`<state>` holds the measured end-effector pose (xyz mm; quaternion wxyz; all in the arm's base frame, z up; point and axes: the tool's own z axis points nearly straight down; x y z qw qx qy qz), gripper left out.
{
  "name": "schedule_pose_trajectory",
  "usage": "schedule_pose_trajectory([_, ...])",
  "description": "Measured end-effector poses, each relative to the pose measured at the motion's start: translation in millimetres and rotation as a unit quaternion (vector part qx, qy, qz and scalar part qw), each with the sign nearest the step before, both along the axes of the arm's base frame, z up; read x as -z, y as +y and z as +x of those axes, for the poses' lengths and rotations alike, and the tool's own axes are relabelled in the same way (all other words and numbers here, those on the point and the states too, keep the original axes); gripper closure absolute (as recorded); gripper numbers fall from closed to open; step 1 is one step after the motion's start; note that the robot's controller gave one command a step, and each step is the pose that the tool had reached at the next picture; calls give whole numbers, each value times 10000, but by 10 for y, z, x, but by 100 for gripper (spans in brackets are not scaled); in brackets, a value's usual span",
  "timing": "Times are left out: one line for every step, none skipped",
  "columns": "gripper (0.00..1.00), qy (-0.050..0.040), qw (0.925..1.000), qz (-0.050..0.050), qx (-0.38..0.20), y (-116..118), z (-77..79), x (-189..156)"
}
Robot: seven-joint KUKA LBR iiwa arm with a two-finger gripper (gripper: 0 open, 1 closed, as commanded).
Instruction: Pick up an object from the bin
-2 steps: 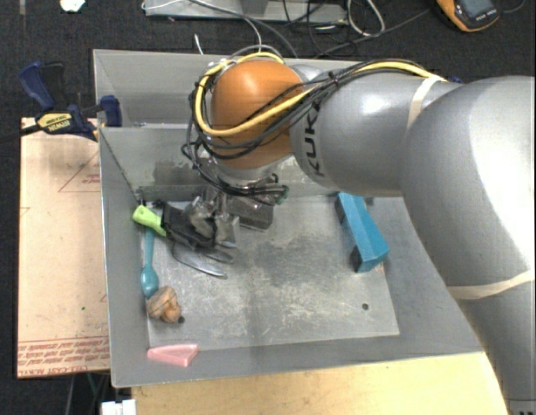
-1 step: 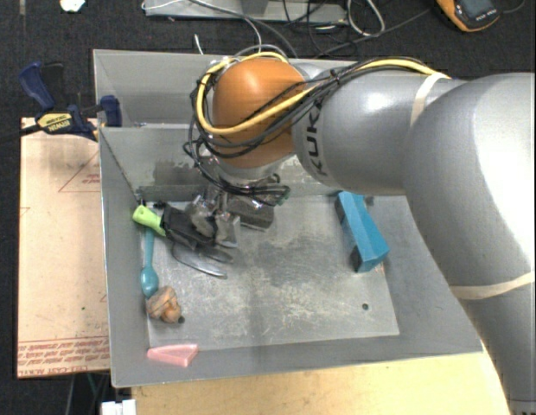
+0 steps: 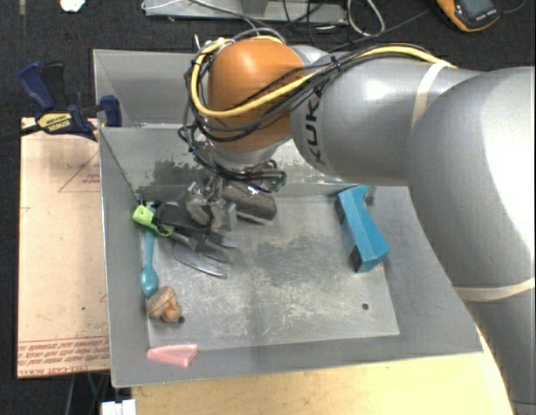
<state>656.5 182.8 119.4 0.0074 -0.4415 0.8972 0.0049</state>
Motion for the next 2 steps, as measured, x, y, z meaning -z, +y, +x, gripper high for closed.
schedule_pose_trajectory([100,18,10000,-5,-78,-48,-72,-127])
schedule_pose_trajectory([100,28,10000,-1,39,-26,-99,-707])
